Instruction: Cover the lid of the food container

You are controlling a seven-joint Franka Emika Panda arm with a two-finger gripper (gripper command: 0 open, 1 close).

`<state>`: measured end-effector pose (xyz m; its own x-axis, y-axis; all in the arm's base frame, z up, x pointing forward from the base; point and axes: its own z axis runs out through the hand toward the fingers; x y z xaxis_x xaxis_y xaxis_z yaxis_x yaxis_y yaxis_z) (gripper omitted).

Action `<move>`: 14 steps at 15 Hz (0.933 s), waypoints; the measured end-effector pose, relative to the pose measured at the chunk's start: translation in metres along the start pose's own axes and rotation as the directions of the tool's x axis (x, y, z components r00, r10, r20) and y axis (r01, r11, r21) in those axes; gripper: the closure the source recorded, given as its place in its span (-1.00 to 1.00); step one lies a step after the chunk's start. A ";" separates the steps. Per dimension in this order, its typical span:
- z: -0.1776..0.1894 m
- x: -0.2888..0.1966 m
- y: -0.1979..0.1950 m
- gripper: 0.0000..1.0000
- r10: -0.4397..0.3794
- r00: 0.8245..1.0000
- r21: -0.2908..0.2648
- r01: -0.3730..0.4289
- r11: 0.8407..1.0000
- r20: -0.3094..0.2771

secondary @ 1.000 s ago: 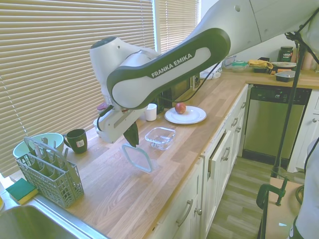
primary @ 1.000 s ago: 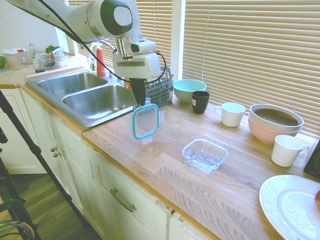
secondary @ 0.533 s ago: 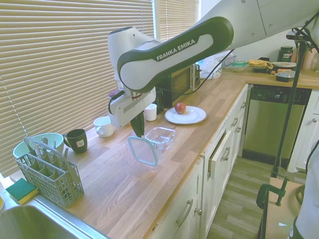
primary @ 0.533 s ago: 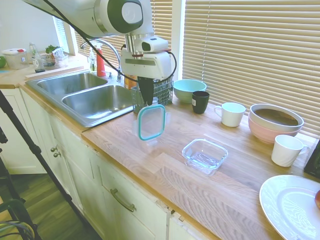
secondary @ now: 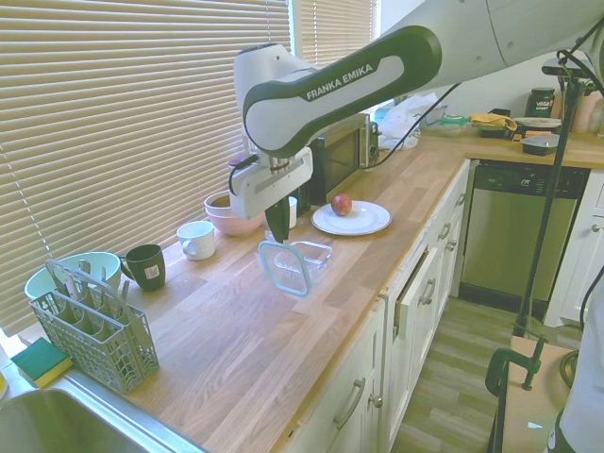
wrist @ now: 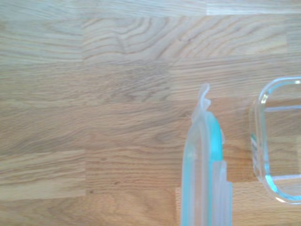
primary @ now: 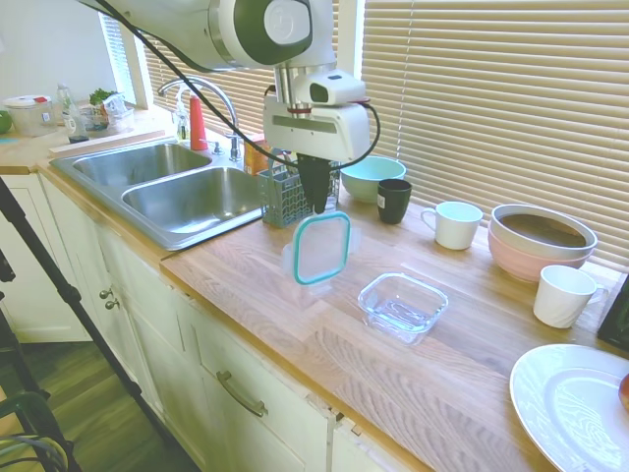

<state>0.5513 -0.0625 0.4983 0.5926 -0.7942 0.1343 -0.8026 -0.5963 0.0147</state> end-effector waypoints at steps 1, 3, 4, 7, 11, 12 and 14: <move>-0.001 0.006 0.005 1.00 0.008 1.000 0.004 -0.008 1.000 0.000; -0.006 0.018 0.013 1.00 0.022 1.000 0.017 -0.022 1.000 -0.001; -0.008 0.023 0.016 1.00 0.026 1.000 0.022 -0.026 0.999 -0.001; -0.012 0.034 0.016 1.00 0.029 1.000 0.030 -0.028 0.999 -0.010; -0.010 0.054 0.026 1.00 0.030 1.000 0.034 -0.030 0.999 -0.007; -0.010 0.059 0.029 1.00 0.032 0.999 0.037 -0.032 0.999 -0.005; -0.010 0.065 0.035 1.00 0.035 0.999 0.040 -0.035 0.999 -0.003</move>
<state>0.5610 -0.1340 0.5172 0.5641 -0.8142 0.1375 -0.8193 -0.5726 -0.0296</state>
